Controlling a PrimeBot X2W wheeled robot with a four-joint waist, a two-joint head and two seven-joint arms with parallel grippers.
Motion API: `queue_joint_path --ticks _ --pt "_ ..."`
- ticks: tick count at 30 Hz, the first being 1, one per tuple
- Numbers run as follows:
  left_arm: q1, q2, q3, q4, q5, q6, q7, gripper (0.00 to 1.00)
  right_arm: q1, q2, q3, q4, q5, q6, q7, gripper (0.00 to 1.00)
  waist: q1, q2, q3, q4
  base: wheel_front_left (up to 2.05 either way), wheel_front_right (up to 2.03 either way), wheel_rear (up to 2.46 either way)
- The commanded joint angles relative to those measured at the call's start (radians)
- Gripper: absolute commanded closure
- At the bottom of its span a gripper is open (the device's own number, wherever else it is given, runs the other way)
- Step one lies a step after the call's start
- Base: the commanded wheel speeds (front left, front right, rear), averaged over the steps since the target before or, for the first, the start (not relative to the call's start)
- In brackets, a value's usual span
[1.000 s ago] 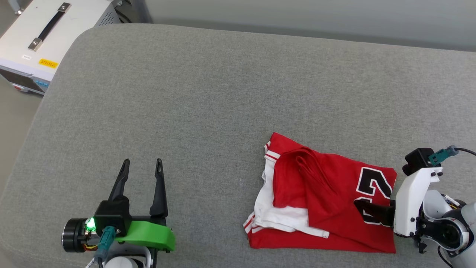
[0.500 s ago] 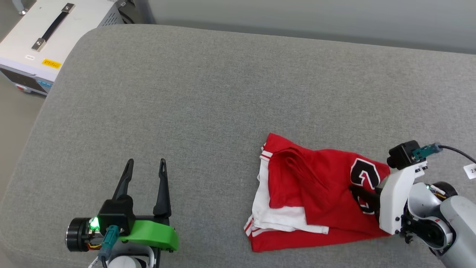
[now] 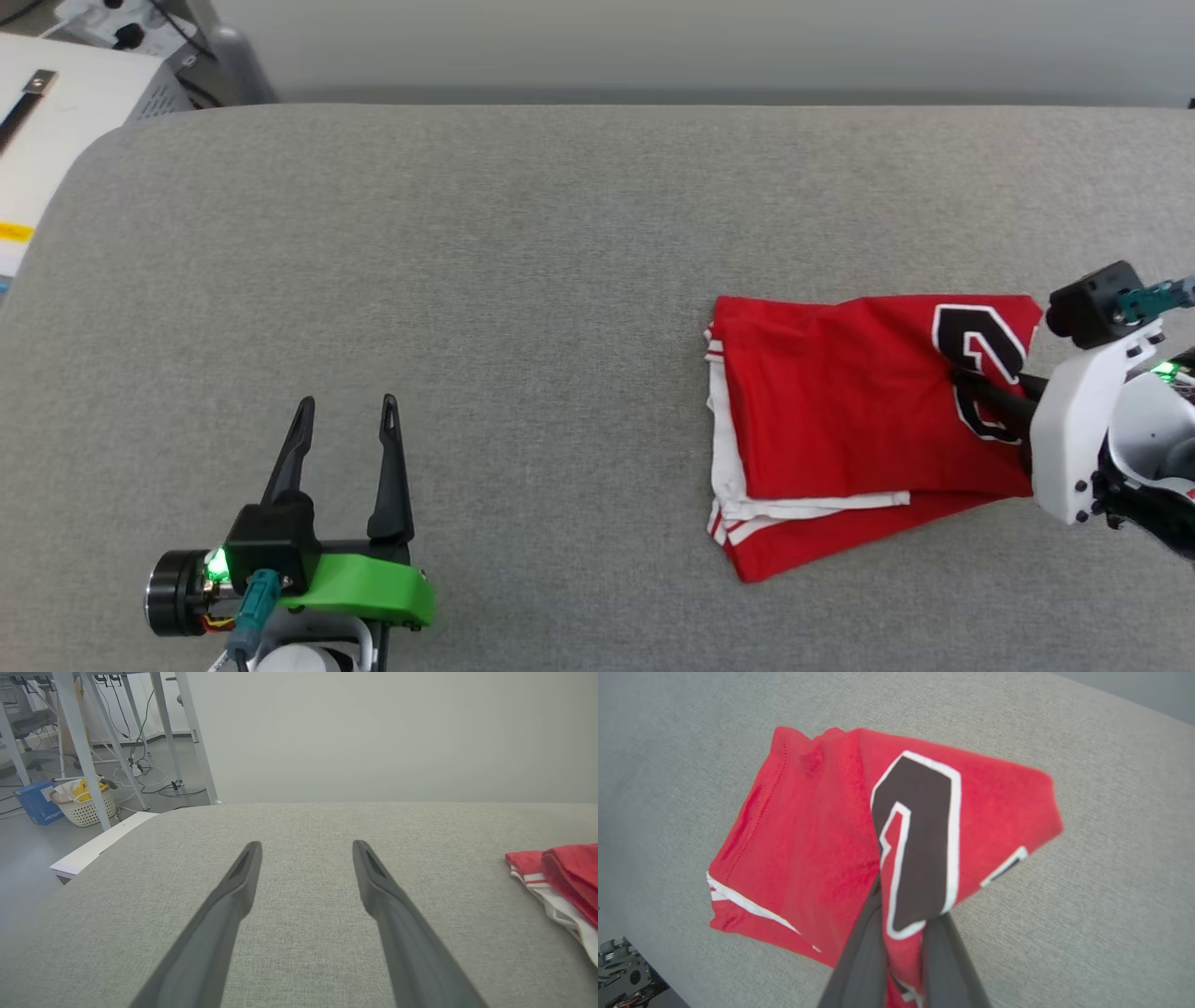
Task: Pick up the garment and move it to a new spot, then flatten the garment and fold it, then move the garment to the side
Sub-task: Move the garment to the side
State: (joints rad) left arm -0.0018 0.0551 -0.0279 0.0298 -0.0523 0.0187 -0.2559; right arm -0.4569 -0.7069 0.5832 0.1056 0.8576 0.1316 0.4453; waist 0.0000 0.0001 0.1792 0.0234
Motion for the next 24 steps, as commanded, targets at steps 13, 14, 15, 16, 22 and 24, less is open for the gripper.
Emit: queue_joint_path --ticks 13,14,15,16,22,24 --pt "-0.081 0.021 0.025 -0.052 0.03 -0.018 -0.006 0.0 -0.119 -0.119 -0.128 0.059 -0.01 -0.001 0.078 1.0 0.0 -0.0001 0.151 -0.193 0.0 0.0 0.0" --pt "-0.087 0.023 0.024 -0.055 0.032 -0.019 -0.006 0.0 -0.126 -0.127 -0.137 0.068 -0.013 -0.001 0.083 1.0 0.0 -0.0001 0.164 -0.194 0.0 0.0 0.0" --pt "-0.095 0.025 0.023 -0.061 0.035 -0.02 -0.006 0.0 -0.135 -0.14 -0.148 0.082 -0.015 -0.001 0.091 1.0 0.0 -0.0001 0.182 -0.194 0.0 0.0 0.0" --pt "-0.102 0.027 0.023 -0.066 0.037 -0.02 -0.006 0.0 -0.143 -0.146 -0.157 0.093 -0.018 -0.001 0.095 1.0 0.0 -0.0001 0.195 -0.195 0.0 0.0 0.0" --pt "-0.169 0.032 0.013 -0.111 0.046 -0.02 -0.006 0.0 -0.222 -0.209 -0.239 0.228 -0.099 -0.001 0.12 1.0 0.0 -0.0001 0.312 -0.179 0.0 0.0 0.0" --pt "-0.184 0.034 0.009 -0.121 0.047 -0.02 -0.006 0.0 -0.244 -0.217 -0.263 0.265 -0.117 -0.001 0.115 1.0 0.0 -0.0001 0.335 -0.173 0.0 0.0 0.0"
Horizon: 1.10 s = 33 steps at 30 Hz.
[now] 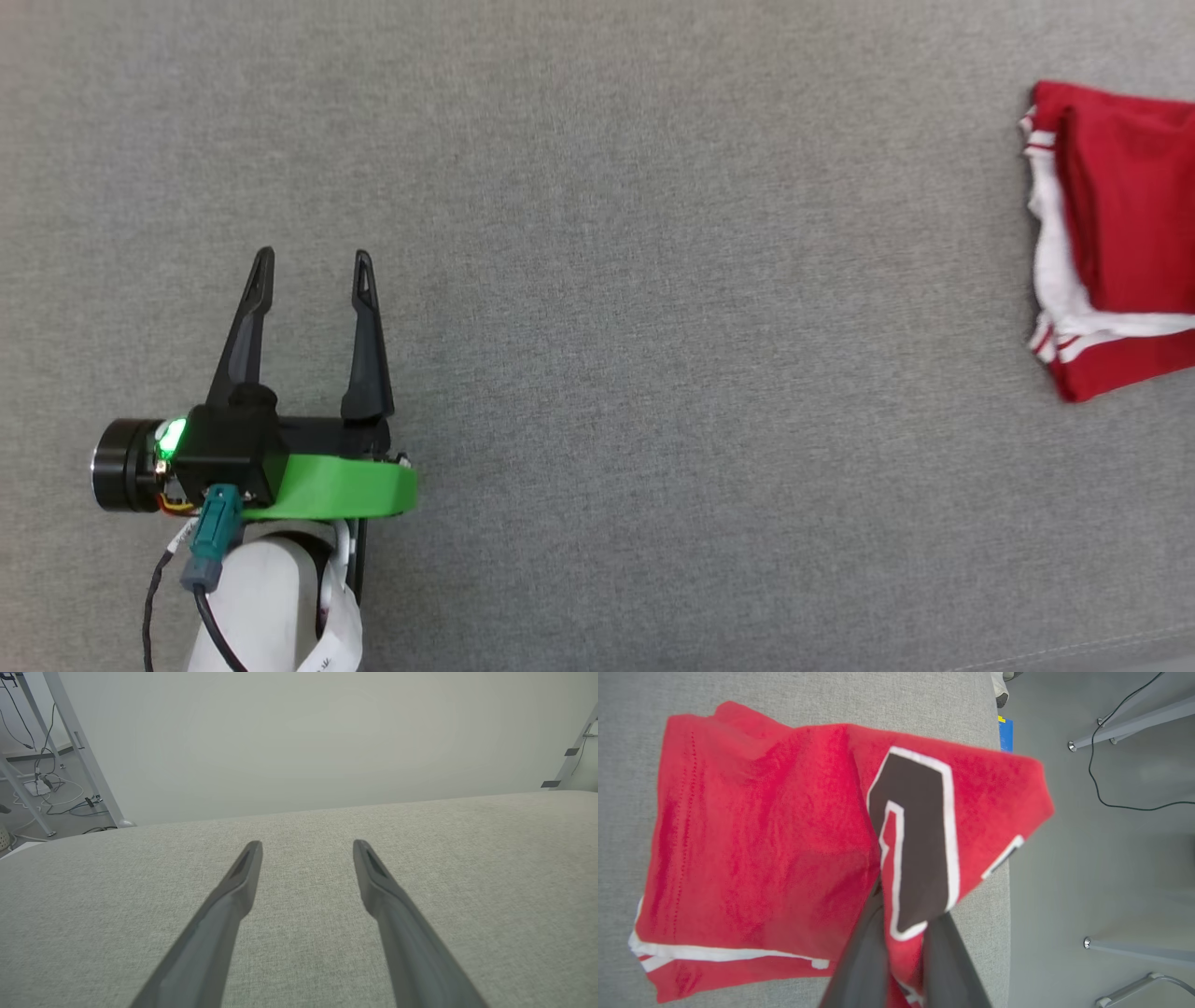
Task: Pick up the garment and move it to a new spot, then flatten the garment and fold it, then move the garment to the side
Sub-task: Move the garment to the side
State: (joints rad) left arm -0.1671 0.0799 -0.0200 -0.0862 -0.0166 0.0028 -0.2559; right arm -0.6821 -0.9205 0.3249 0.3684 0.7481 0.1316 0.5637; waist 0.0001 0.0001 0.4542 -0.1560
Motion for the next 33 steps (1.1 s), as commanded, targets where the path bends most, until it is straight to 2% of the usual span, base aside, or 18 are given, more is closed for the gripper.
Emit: queue_joint_path --ticks 1,6,17,18,19,20,27,33 --pt "-0.025 0.01 0.0 -0.01 0.012 -0.005 -0.006 0.0 -0.032 -0.002 -0.022 0.024 -0.015 -0.001 -0.009 1.0 -0.0001 -0.0001 0.071 0.009 0.0 0.0 0.0" --pt "-0.05 0.014 -0.009 -0.022 0.015 -0.005 -0.006 0.0 -0.081 -0.012 -0.072 0.125 -0.077 -0.001 -0.046 1.0 -0.0001 -0.0001 0.107 0.025 0.0 0.0 0.0" --pt "-0.063 0.024 -0.013 -0.036 0.015 0.006 -0.006 0.0 -0.15 0.021 -0.153 0.285 -0.165 -0.001 -0.125 1.0 -0.0001 -0.0001 0.124 0.041 0.0 0.0 0.0" --pt "-0.062 0.024 -0.013 -0.034 0.014 0.007 -0.006 0.0 -0.151 0.023 -0.157 0.296 -0.177 -0.001 -0.138 0.89 -0.0001 -0.0001 0.121 0.041 0.0 0.0 0.0" --pt "-0.061 0.024 -0.014 -0.032 0.013 0.008 -0.006 0.0 -0.151 0.025 -0.156 0.304 -0.189 -0.001 -0.146 0.09 -0.0001 -0.0001 0.118 0.041 0.0 0.0 0.0" --pt "-0.059 0.024 -0.014 -0.029 0.012 0.009 -0.006 0.0 -0.153 0.028 -0.159 0.314 -0.2 -0.001 -0.159 0.0 -0.0001 -0.0001 0.111 0.041 0.0 0.0 0.0" --pt "-0.028 0.02 -0.01 -0.008 0.003 0.018 -0.006 0.0 -0.153 0.041 -0.156 0.34 -0.251 -0.001 -0.25 0.0 -0.0001 -0.0001 0.03 0.044 0.0 0.0 0.0" --pt "0.01 0.015 -0.004 0.008 -0.007 0.021 -0.006 0.0 -0.145 0.051 -0.166 0.317 -0.309 -0.001 -0.46 0.0 -0.0001 -0.0001 -0.057 0.058 0.0 0.0 0.0"
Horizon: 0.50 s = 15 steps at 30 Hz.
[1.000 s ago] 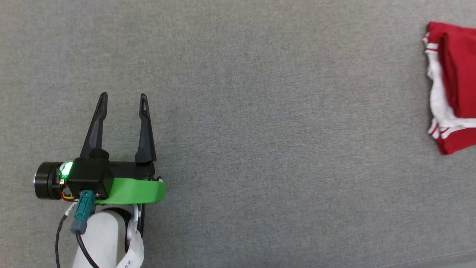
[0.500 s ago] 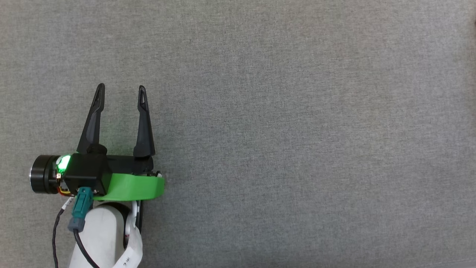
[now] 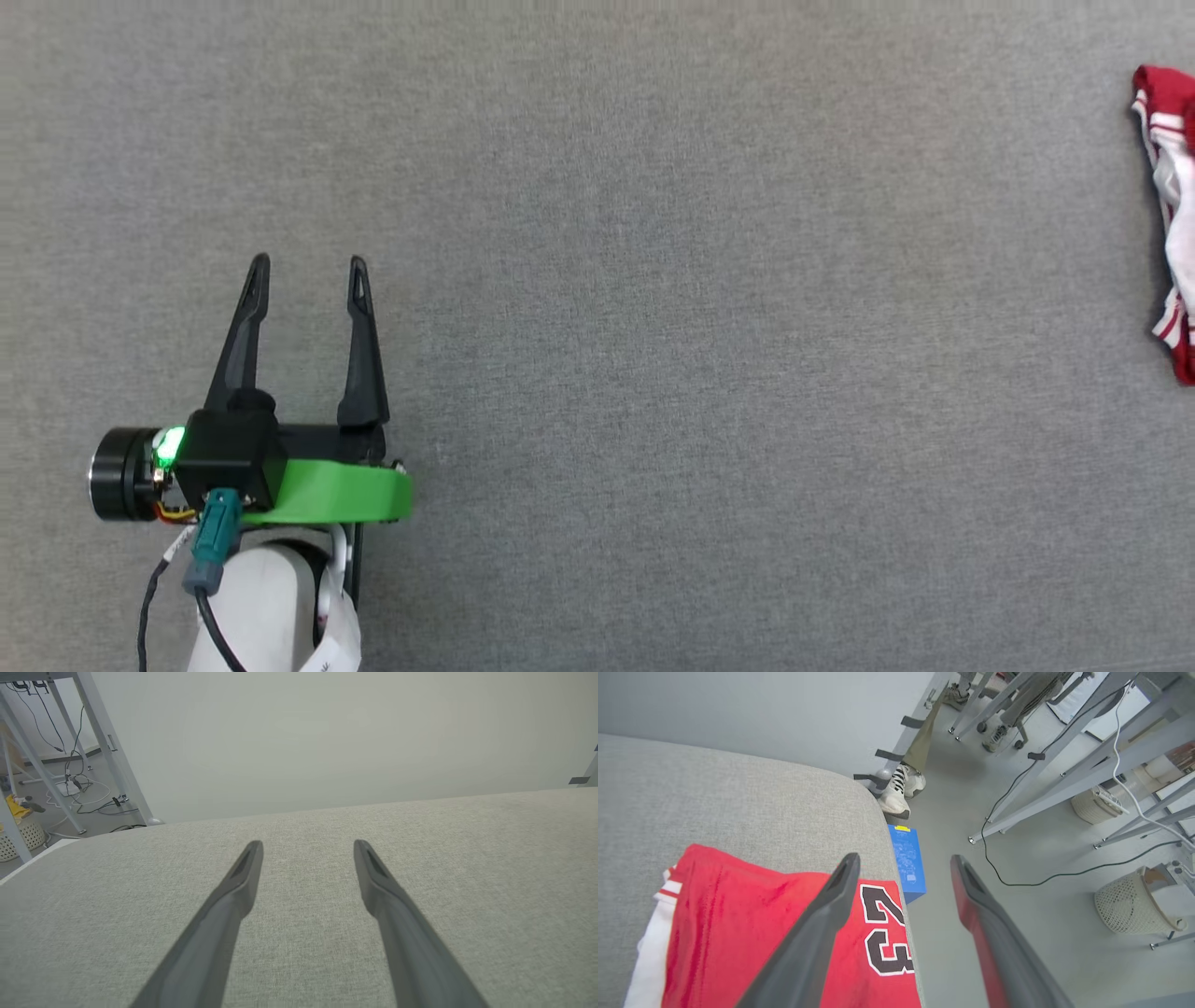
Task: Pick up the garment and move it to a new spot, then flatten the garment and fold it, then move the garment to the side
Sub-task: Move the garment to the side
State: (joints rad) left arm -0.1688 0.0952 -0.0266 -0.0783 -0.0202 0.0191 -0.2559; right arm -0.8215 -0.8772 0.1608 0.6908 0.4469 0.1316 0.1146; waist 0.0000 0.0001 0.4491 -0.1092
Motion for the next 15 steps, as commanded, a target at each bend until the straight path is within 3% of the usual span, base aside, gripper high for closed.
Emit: queue_joint_path --ticks 1,8,15 --pt "0.022 -0.001 0.003 0.003 -0.005 0.006 -0.006 0.0 -0.005 0.016 -0.004 -0.011 -0.019 -0.001 -0.049 0.0 0.0 -0.0001 -0.067 0.014 0.0 0.0 0.0" --pt "0.073 -0.012 0.005 0.021 -0.017 0.008 -0.006 0.0 0.014 0.103 -0.039 -0.063 -0.107 -0.001 -0.276 0.0 0.0 -0.0001 -0.146 0.049 0.0 0.0 0.0" --pt "0.105 -0.024 0.009 0.045 -0.03 0.006 -0.006 0.0 0.115 0.286 -0.162 -0.222 -0.228 -0.001 -0.374 0.0 0.0 -0.0001 -0.22 0.103 0.0 0.0 0.0"
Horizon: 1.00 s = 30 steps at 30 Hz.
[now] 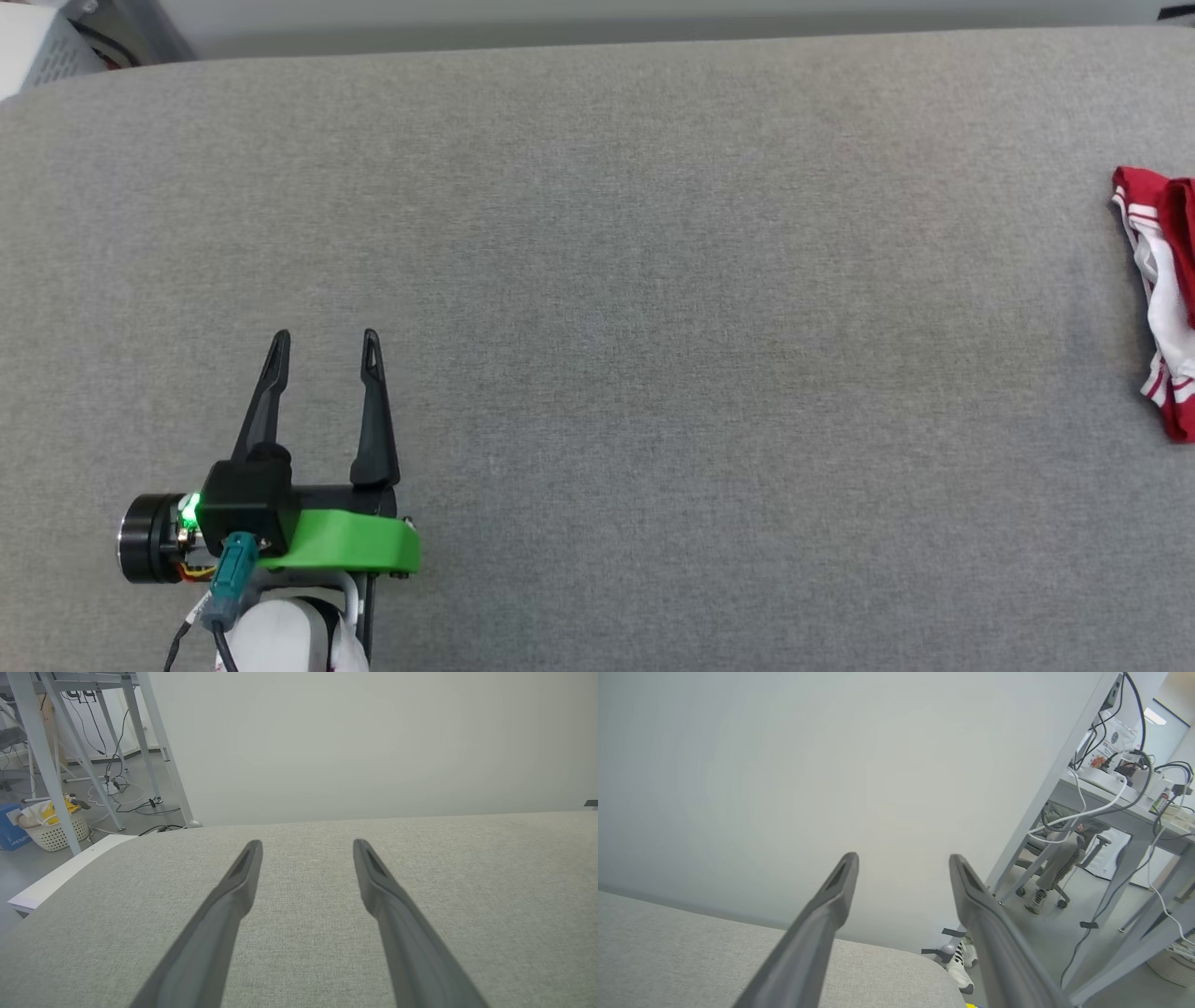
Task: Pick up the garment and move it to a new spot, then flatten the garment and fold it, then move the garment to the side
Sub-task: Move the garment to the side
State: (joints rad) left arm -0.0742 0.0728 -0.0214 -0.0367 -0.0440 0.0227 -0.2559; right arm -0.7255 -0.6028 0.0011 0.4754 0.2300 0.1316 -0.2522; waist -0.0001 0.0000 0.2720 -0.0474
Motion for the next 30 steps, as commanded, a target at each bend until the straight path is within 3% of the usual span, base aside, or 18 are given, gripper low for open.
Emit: queue_joint_path --ticks 1,10,20,30 --pt "0.014 -0.003 0.005 0.006 -0.007 0.001 -0.006 0.0 0.036 0.04 -0.018 -0.042 -0.03 -0.001 -0.008 0.0 0.0001 0.0 -0.05 0.047 0.0 0.0 0.0" --pt "0.048 -0.01 0.011 0.028 -0.012 -0.007 -0.006 0.0 0.283 0.309 -0.081 -0.327 -0.137 -0.001 -0.009 0.0 0.0001 0.0 -0.108 0.093 0.0 0.0 0.0" --pt "0.085 -0.017 0.006 0.054 -0.008 -0.009 -0.006 0.0 0.569 0.492 -0.061 -0.411 -0.155 -0.001 -0.009 0.0 0.0001 0.0 -0.172 0.102 0.0 0.0 0.0" --pt "0.13 -0.018 0.003 0.076 -0.017 -0.032 -0.006 0.0 0.729 0.539 -0.052 -0.445 -0.141 -0.001 -0.009 0.0 0.0001 0.0 -0.224 0.092 0.0 0.0 0.0"
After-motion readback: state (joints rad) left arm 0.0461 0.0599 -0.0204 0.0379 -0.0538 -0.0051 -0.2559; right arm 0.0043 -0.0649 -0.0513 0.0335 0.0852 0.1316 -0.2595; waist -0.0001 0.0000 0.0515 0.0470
